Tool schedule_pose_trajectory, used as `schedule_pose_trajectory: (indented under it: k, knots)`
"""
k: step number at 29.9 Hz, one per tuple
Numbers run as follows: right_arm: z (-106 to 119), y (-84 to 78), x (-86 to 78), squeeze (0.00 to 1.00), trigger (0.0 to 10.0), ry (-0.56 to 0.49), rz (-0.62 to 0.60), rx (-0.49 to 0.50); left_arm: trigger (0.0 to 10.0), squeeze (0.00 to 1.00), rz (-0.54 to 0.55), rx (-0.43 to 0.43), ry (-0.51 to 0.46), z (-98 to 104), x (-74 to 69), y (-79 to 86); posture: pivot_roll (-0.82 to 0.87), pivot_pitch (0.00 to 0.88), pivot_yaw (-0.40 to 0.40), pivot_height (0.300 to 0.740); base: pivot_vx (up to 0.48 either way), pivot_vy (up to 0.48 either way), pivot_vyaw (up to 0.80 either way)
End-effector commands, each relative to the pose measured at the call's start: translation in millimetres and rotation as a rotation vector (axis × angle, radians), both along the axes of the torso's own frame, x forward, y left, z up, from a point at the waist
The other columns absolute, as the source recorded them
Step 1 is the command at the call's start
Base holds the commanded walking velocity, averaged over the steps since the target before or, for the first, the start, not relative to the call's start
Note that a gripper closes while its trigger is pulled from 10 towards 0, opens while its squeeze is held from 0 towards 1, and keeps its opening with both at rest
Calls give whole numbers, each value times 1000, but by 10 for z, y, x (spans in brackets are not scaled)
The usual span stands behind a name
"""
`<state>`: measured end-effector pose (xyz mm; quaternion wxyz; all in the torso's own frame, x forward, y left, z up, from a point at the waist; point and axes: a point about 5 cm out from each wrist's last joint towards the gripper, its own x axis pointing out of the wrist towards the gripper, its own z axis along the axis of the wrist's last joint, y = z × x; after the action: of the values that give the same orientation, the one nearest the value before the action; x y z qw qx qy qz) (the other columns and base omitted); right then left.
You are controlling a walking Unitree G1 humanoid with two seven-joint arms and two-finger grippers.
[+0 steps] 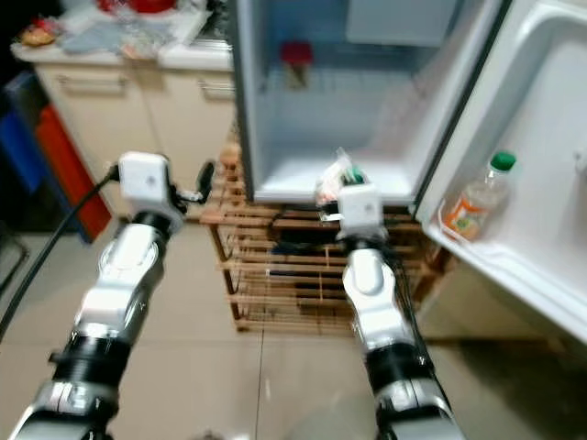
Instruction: Restocking fridge
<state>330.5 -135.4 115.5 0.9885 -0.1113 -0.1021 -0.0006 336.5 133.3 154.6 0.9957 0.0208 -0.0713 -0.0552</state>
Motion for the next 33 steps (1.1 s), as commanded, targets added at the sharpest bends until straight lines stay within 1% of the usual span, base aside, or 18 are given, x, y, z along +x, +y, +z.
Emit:
schedule_pose_trajectory:
  k: [1,9,10,12,14,15,17,18,19,23,24,25,27,28,29,30,31,33]
  knots:
    - [11,-110,20,0,0,-3,-34,2,10000,0,-37,8,-23,63,3,-113,-94,0,6,740,480,0,0]
    - [68,-26,137,0,0,4,-9,15,10000,0,-34,14,-74,166,-53,-94,-82,0,4,740,480,0,0]
    - [94,36,180,0,0,9,6,27,10000,0,-39,25,-102,212,-101,-98,-66,0,-2,740,480,0,0]
    - [109,72,213,0,0,20,11,48,10000,0,-48,39,-124,246,-131,-106,-63,0,-4,740,437,0,0]
    - [112,108,260,0,0,48,10,86,10000,0,-68,52,-158,351,-182,-151,-44,0,-8,740,0,0,0]
    - [117,138,294,0,0,67,13,105,10000,0,-98,49,-165,408,-212,-186,-40,0,-8,740,0,0,0]
    - [133,209,347,0,0,94,27,124,10000,0,-201,30,-192,529,-303,-269,-19,0,-13,740,0,0,0]
    - [136,283,383,0,0,122,47,122,10000,0,-293,33,-202,615,-387,-330,-1,0,-20,740,0,0,0]
    - [132,325,396,0,0,138,60,122,10000,0,-342,23,-203,660,-433,-346,18,0,-25,740,0,0,0]
    - [113,393,410,0,0,168,80,122,10000,0,-397,-2,-201,739,-491,-338,33,0,-31,740,0,0,0]
    - [91,441,409,0,0,189,97,124,10000,0,-430,-18,-200,783,-520,-332,51,0,-35,740,0,0,0]
    - [47,536,399,0,0,226,131,125,10000,0,-474,-49,-192,849,-557,-310,73,0,-38,740,0,0,0]
    - [8,620,393,0,0,268,158,132,10000,0,-529,-77,-178,883,-596,-311,87,0,-37,740,0,0,0]
    - [2,658,397,0,0,284,167,133,10000,0,-561,-64,-158,870,-617,-315,99,0,-37,740,0,0,0]
    - [2,658,397,0,0,284,167,133,10000,0,-561,-64,-158,870,-617,-315,99,0,-37,740,0,0,0]
    - [1,702,403,0,0,300,175,133,10000,0,-601,-36,-130,837,-647,-320,101,0,-36,740,0,0,0]
    - [16,725,416,0,0,307,175,131,10000,0,-630,24,-101,764,-677,-319,114,0,-37,740,0,0,0]
    - [41,746,433,0,0,308,171,121,10000,0,-664,93,-50,644,-730,-305,123,0,-39,740,0,0,0]
